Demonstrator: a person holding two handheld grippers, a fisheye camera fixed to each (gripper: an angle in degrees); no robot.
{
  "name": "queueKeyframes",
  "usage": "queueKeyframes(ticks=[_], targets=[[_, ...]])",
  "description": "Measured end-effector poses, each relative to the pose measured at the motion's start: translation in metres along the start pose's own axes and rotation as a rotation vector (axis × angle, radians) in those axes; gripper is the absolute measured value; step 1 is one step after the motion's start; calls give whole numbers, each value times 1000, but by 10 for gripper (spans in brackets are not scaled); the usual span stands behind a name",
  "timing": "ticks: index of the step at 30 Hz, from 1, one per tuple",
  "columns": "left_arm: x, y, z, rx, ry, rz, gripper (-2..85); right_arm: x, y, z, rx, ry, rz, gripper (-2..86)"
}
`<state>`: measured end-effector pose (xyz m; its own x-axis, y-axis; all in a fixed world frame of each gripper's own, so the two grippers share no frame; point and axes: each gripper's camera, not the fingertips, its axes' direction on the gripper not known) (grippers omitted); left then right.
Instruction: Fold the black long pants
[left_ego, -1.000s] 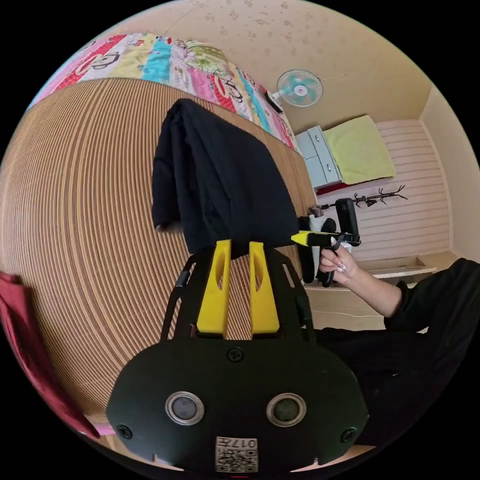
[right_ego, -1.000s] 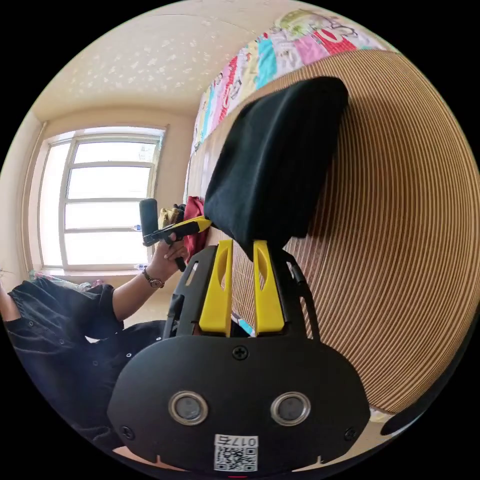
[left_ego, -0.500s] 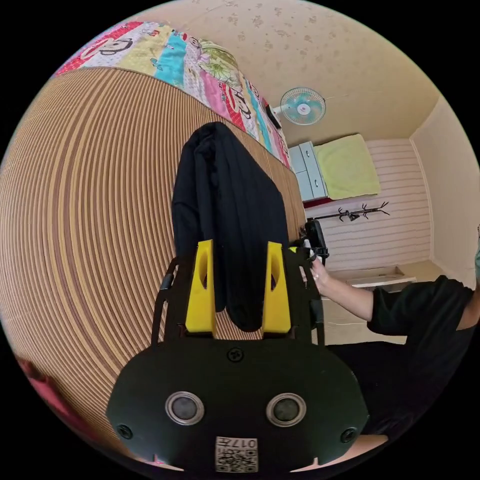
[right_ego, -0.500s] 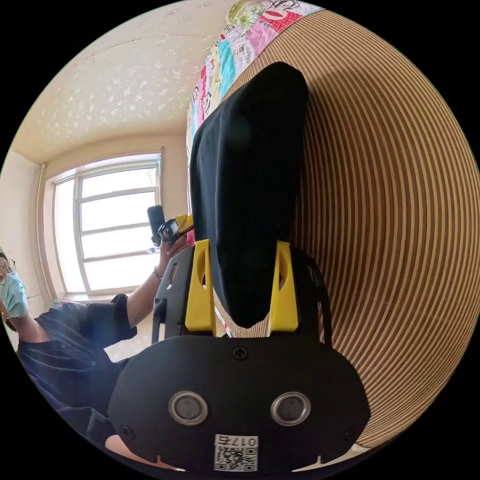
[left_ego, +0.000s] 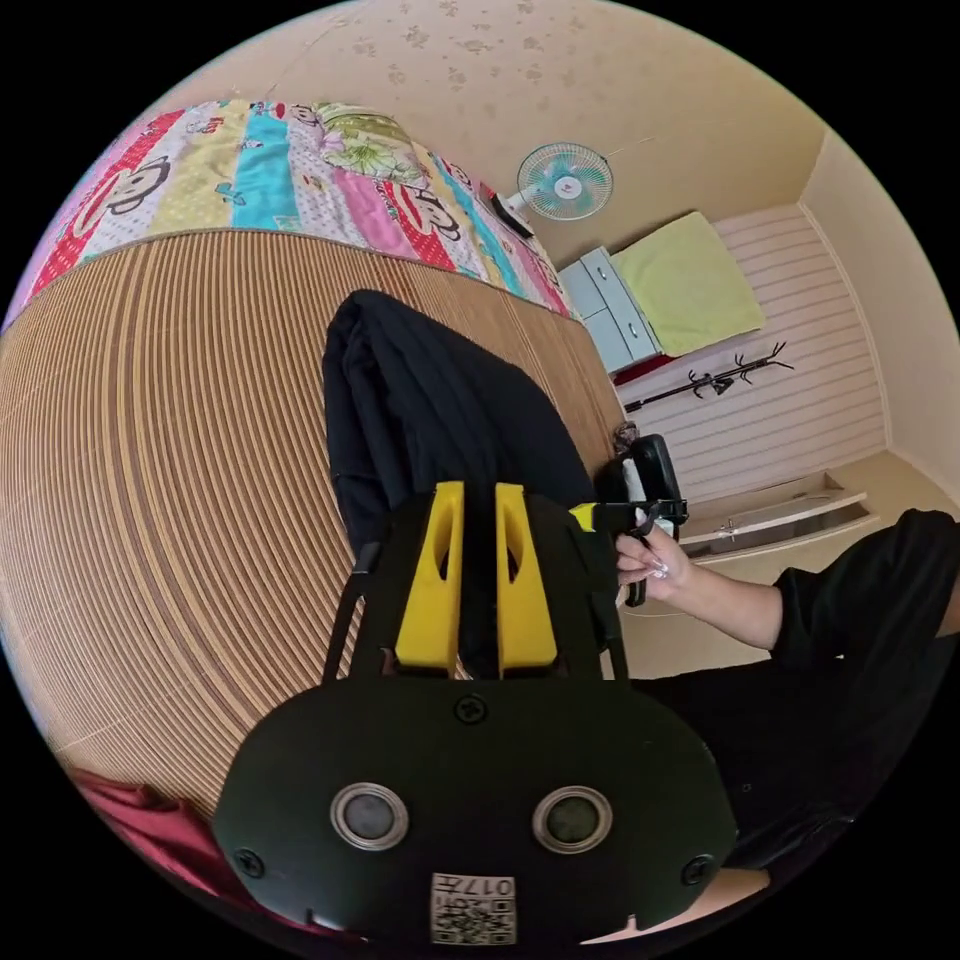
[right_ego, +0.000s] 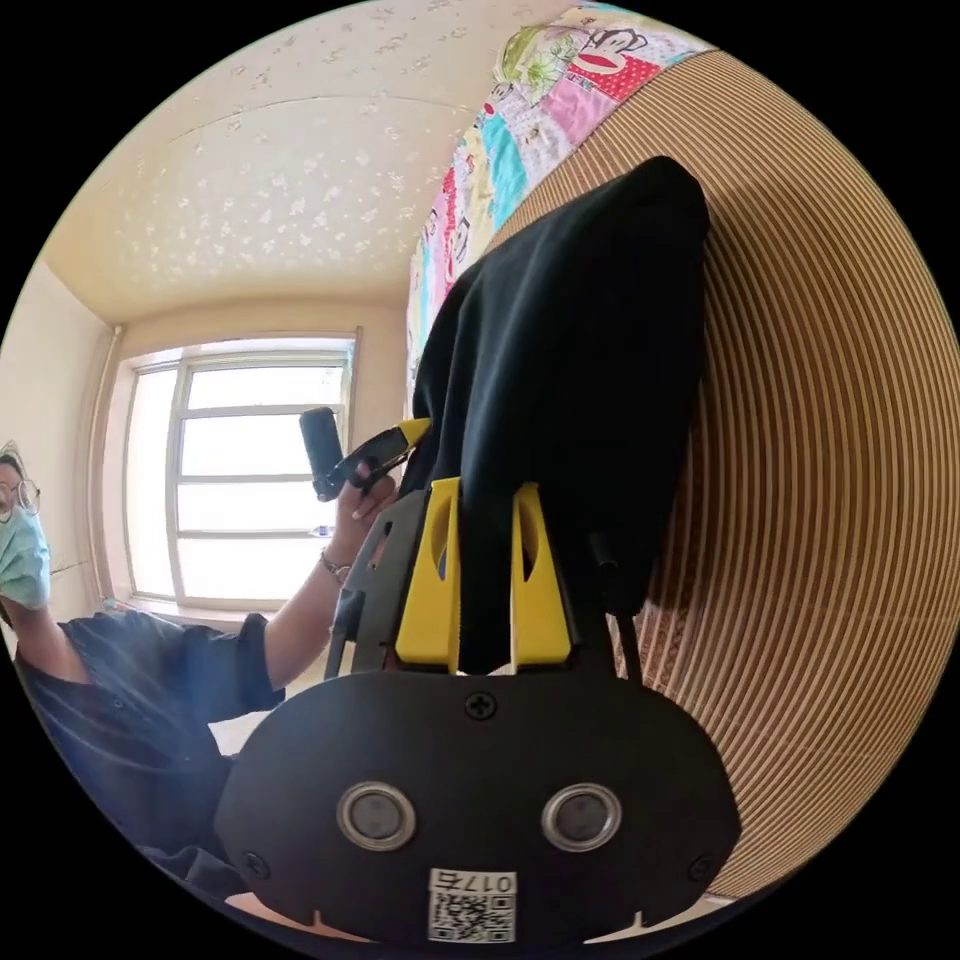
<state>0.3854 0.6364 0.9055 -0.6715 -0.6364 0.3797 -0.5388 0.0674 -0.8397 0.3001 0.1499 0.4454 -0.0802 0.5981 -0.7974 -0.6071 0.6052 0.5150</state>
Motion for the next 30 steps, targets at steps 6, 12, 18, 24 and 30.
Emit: queueKeyframes(ticks=[6, 12, 18, 24, 30], targets=[[-41, 19, -26, 118, 227, -154, 122, 4, -11, -25, -33, 82, -16, 110], [-68, 21, -55, 218, 233, -260, 191, 32, -24, -77, 147, 41, 19, 178], [-62, 0, -32, 126, 281, -247, 180, 81, -53, -32, 7, -141, 74, 203], [-63, 29, -13, 166, 507, -385, 119, 78, -47, -27, -41, -147, 92, 182], [-20, 110, -36, 153, 399, -381, 109, 54, 13, -1, -107, -159, 90, 151]])
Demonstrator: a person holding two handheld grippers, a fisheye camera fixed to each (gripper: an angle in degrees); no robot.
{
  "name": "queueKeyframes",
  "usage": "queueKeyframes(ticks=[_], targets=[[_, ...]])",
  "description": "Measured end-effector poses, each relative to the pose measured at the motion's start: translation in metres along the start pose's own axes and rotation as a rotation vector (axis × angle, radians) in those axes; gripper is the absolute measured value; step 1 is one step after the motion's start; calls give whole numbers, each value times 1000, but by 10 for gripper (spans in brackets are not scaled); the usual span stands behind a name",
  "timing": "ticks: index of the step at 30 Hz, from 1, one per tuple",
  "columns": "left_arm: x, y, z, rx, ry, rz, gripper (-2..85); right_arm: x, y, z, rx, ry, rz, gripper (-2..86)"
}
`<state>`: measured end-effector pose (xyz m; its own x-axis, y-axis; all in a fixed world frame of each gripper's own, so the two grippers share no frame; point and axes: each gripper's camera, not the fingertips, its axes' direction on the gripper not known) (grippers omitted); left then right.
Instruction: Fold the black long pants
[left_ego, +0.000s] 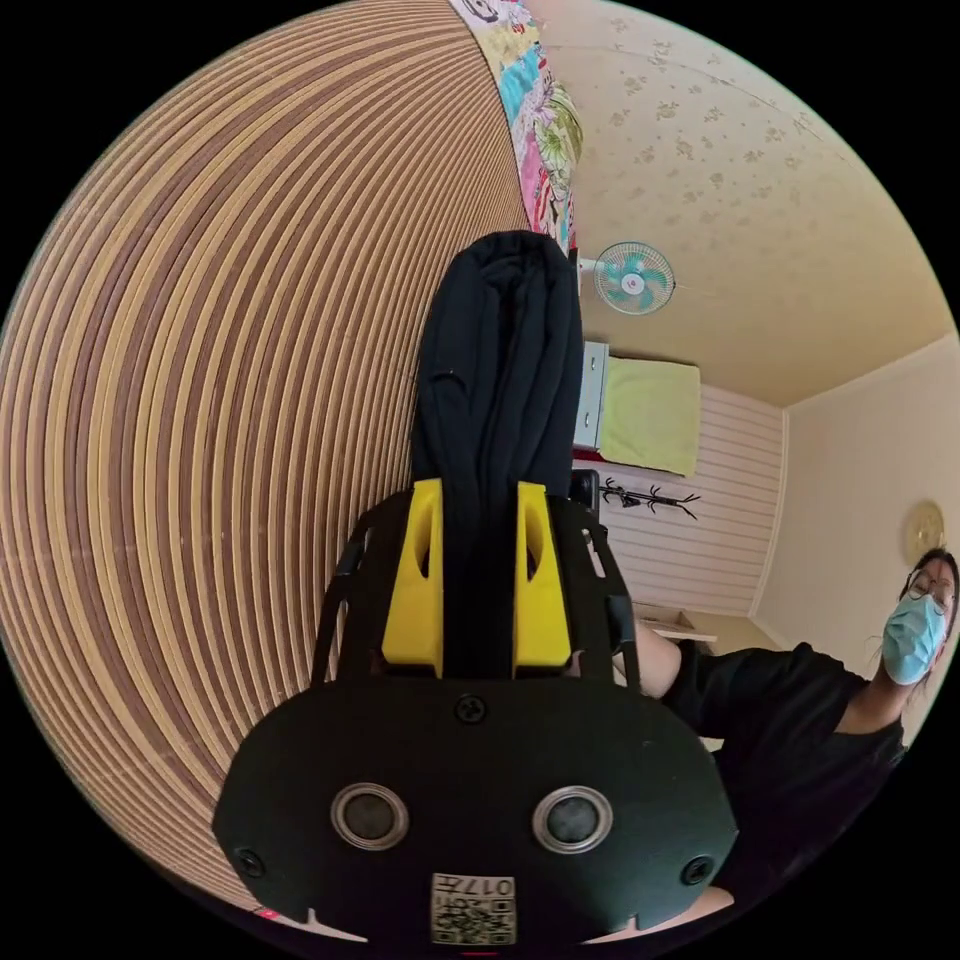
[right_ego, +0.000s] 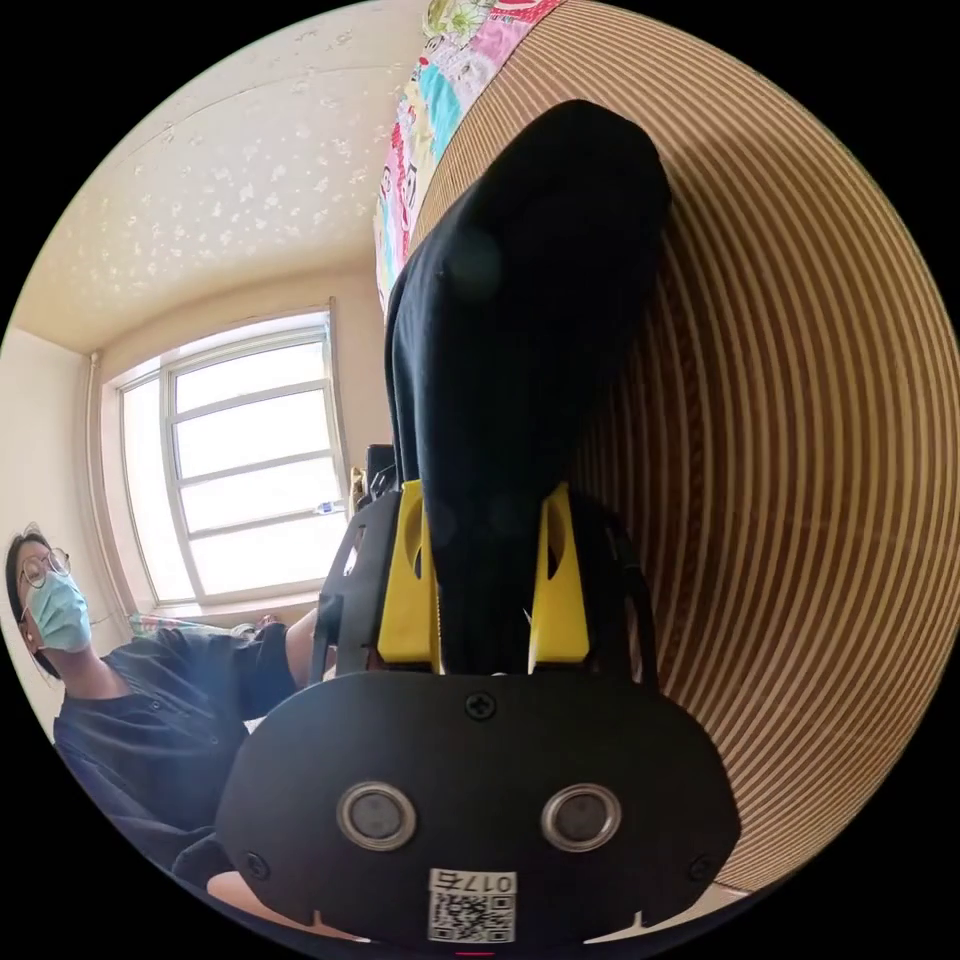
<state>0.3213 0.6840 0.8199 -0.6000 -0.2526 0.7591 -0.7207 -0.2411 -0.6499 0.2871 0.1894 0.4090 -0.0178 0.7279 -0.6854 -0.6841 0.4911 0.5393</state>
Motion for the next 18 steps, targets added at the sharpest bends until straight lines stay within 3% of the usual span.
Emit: queueKeyframes(ticks=[9, 18], targets=[[32, 152, -127, 180, -152, -21, 100, -69, 86, 128, -51, -124, 12, 130], [63, 210, -292, 368, -391, 109, 101, -183, 60, 299, -96, -195, -158, 130]])
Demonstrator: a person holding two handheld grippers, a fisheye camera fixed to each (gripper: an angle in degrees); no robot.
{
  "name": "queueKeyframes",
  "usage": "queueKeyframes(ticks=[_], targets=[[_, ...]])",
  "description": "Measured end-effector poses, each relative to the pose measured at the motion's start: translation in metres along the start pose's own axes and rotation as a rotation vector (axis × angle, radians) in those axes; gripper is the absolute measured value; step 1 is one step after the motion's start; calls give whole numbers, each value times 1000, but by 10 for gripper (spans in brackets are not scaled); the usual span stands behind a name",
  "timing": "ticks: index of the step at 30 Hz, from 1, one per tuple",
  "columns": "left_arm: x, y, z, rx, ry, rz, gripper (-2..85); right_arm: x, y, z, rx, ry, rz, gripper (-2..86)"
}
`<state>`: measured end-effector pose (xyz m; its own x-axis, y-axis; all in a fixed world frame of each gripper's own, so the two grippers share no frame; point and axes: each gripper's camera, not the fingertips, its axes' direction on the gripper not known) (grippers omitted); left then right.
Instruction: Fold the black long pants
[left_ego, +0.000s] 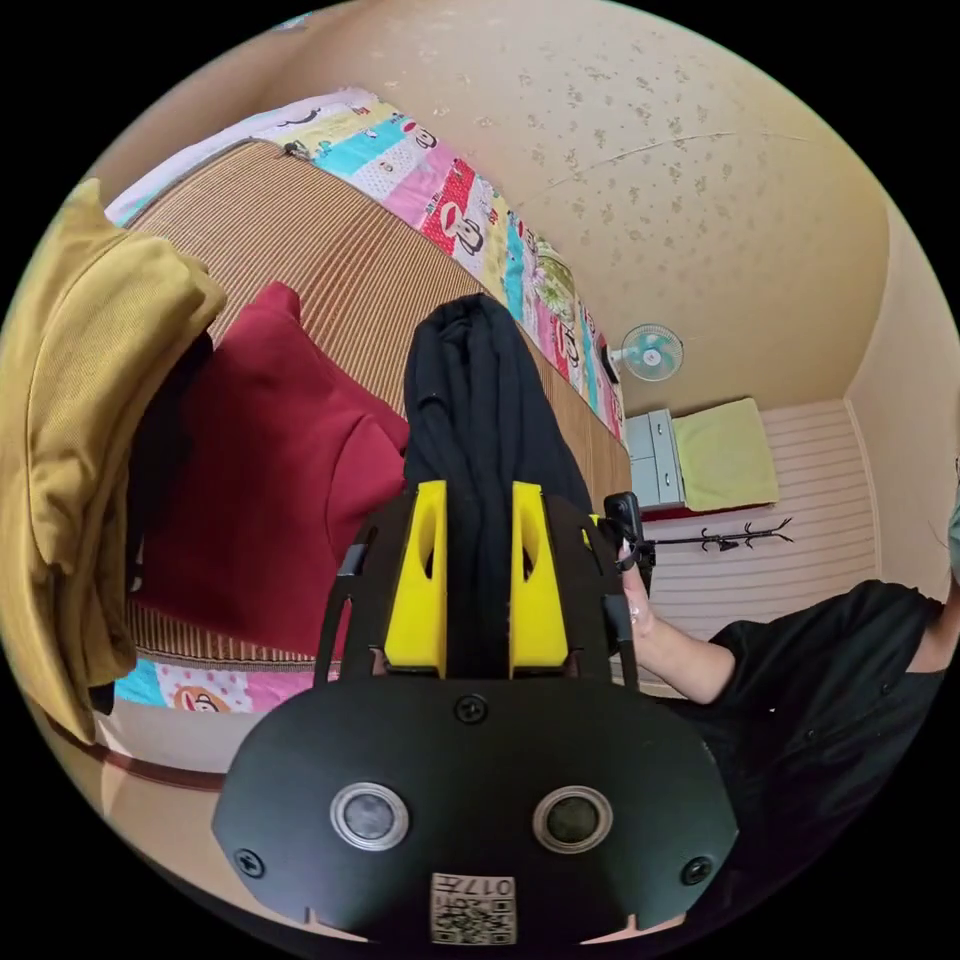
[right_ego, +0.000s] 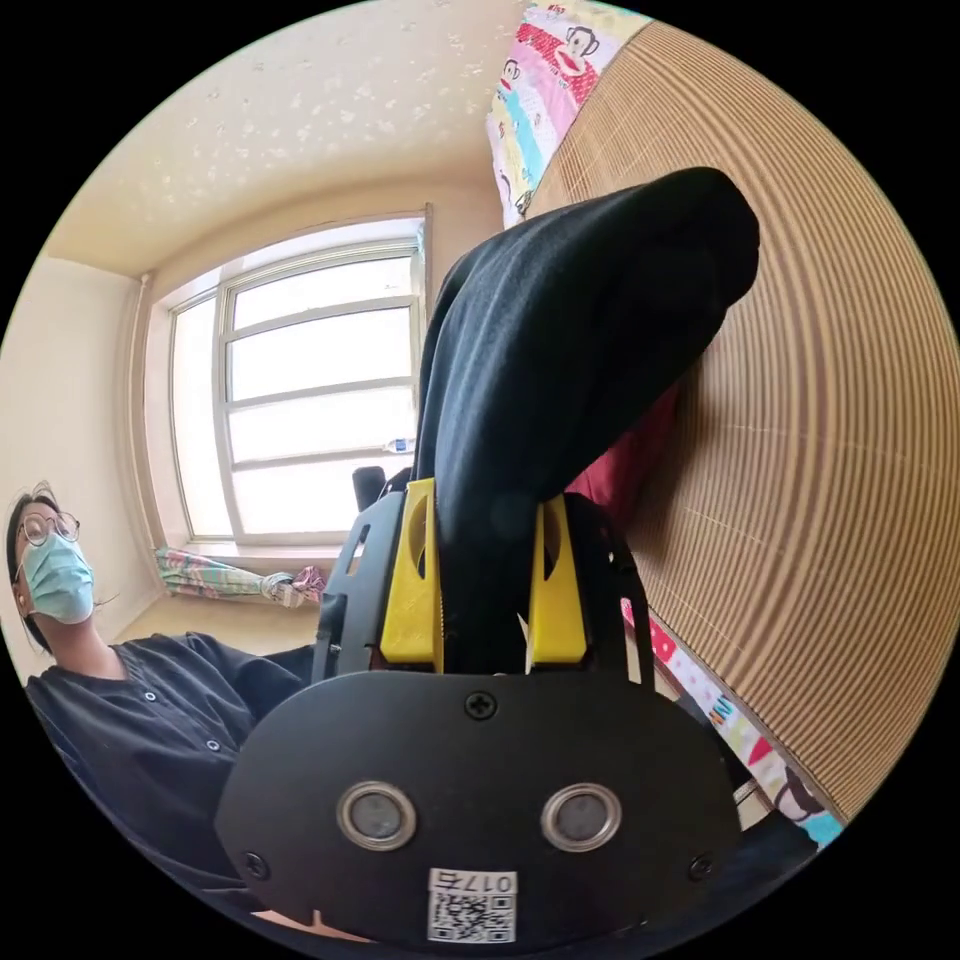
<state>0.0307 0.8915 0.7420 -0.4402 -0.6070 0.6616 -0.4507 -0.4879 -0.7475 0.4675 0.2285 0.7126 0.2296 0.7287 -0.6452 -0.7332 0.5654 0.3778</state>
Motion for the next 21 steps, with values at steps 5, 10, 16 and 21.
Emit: queueKeyframes(ticks=[5, 10, 16, 21], targets=[[-46, -2, -19, -1, -314, -65, 116, 28, -33, 96, -26, 152, 79, 143], [-59, 79, -57, 380, -95, -144, 76, 40, -48, 181, -242, 442, 25, 167], [-75, 166, 18, 247, -67, -233, 78, 32, -42, 190, -351, 519, 34, 165], [-54, 198, 83, 129, -12, -170, 81, 23, -6, 148, -407, 468, 76, 111]])
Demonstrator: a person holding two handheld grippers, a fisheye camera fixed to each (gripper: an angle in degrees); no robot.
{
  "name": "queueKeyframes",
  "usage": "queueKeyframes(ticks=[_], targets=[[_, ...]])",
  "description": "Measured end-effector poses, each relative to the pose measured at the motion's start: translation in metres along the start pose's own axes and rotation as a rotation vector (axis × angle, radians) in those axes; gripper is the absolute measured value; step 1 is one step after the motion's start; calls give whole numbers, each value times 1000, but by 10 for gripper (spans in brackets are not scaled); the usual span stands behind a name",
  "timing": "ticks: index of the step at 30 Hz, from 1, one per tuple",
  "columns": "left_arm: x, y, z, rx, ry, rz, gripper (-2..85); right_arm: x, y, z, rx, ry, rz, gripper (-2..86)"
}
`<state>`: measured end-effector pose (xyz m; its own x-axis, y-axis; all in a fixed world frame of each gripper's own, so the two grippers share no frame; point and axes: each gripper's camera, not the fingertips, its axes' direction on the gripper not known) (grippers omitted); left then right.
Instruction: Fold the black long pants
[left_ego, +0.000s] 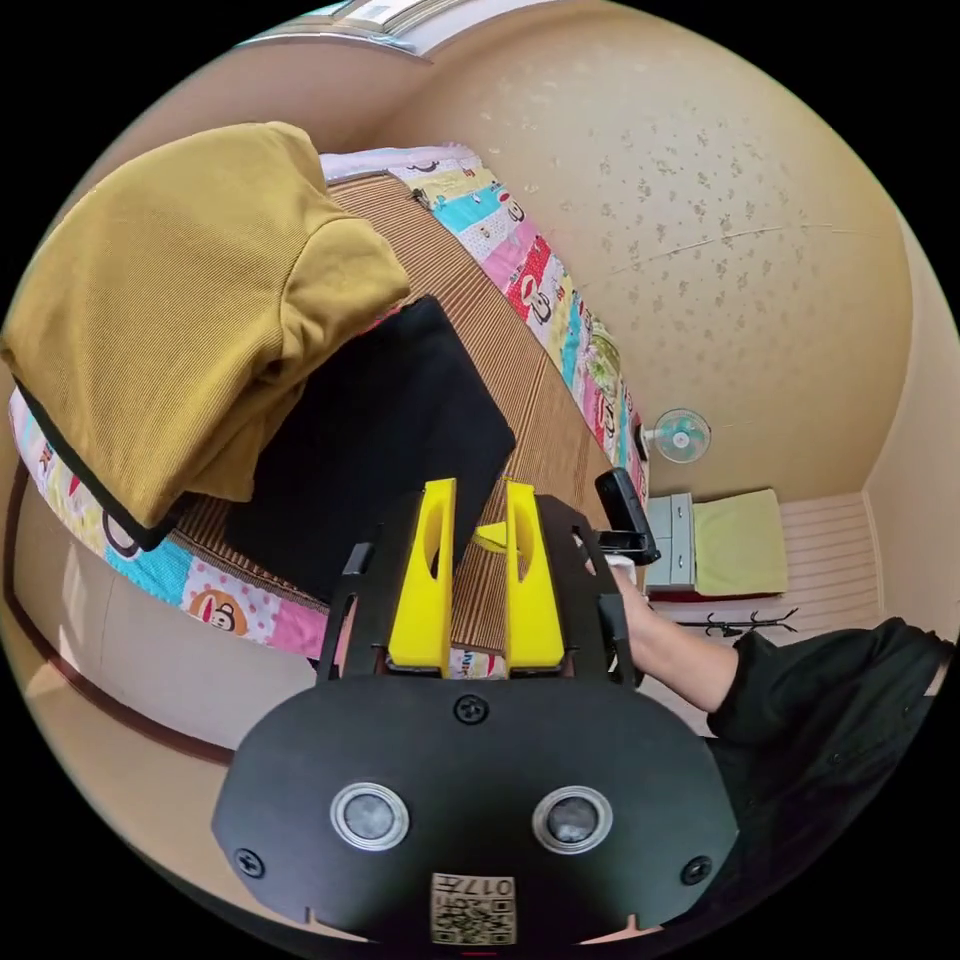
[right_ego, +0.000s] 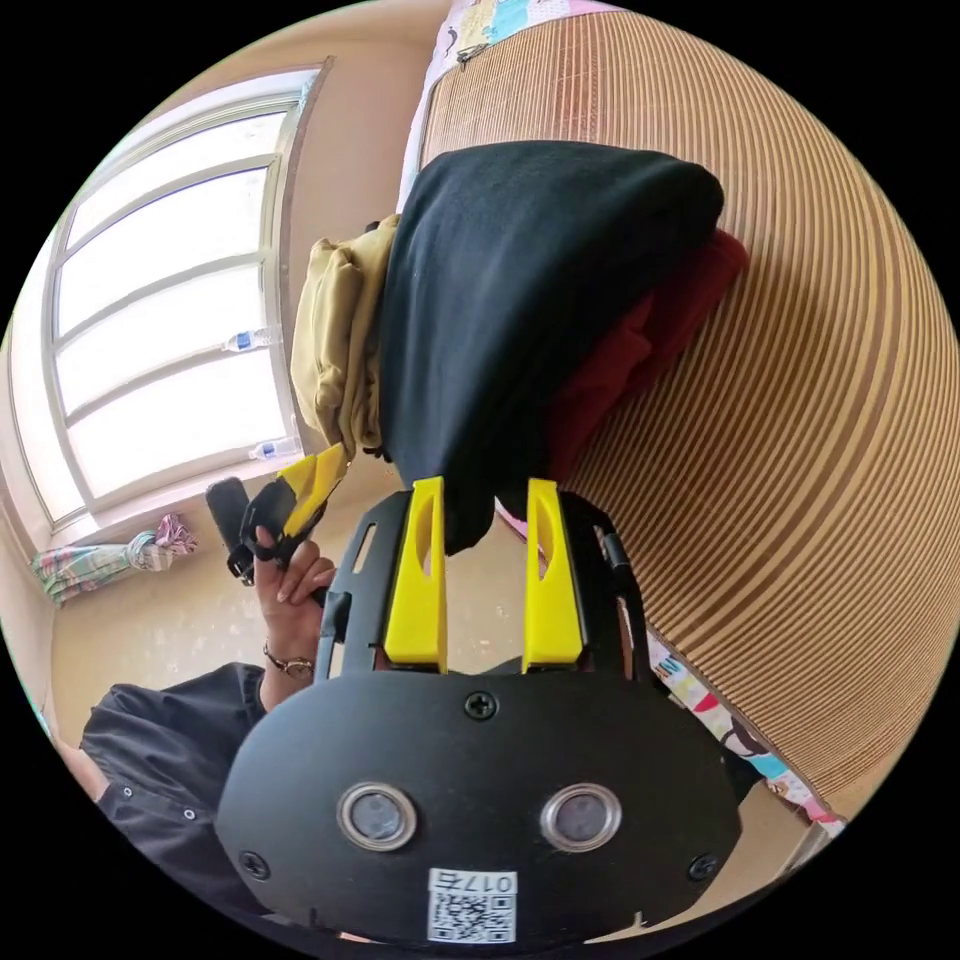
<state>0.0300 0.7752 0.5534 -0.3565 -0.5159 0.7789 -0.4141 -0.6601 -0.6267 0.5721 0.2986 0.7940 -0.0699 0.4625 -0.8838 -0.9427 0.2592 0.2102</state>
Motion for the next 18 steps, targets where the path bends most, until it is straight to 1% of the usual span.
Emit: queueKeyframes(ticks=[2, 4, 5, 7, 8, 9, 10, 12, 14, 16, 18], targets=[[17, 4, 24, -47, 15, 55, 82, 2, 23, -11, -19, -12, 2, 94], [47, 5, 54, -95, 73, 132, 81, 2, 50, -23, -35, -37, -19, 65], [57, 5, 61, -101, 85, 157, 80, -3, 69, -32, -52, -41, -53, 46], [106, 10, 87, -125, 76, 299, 62, -14, 99, -48, -53, 21, -108, 28], [120, 12, 94, -134, 60, 346, 54, -23, 120, -59, -42, 101, -136, 20], [148, 19, 109, -151, 21, 442, 43, -30, 141, -72, -27, 189, -156, 15], [175, 28, 125, -163, -28, 531, 36, -32, 151, -78, -19, 232, -162, 13], [211, 46, 151, -185, -89, 647, 35, -36, 191, -101, 25, 405, -148, 9], [241, 66, 179, -220, -102, 750, 34, -30, 221, -120, 85, 477, -100, 7], [275, 100, 213, -246, -74, 861, 28, -22, 249, -139, 153, 482, -59, 6], [298, 129, 237, -254, -23, 920, 25, -14, 290, -158, 240, 504, -21, 5]])
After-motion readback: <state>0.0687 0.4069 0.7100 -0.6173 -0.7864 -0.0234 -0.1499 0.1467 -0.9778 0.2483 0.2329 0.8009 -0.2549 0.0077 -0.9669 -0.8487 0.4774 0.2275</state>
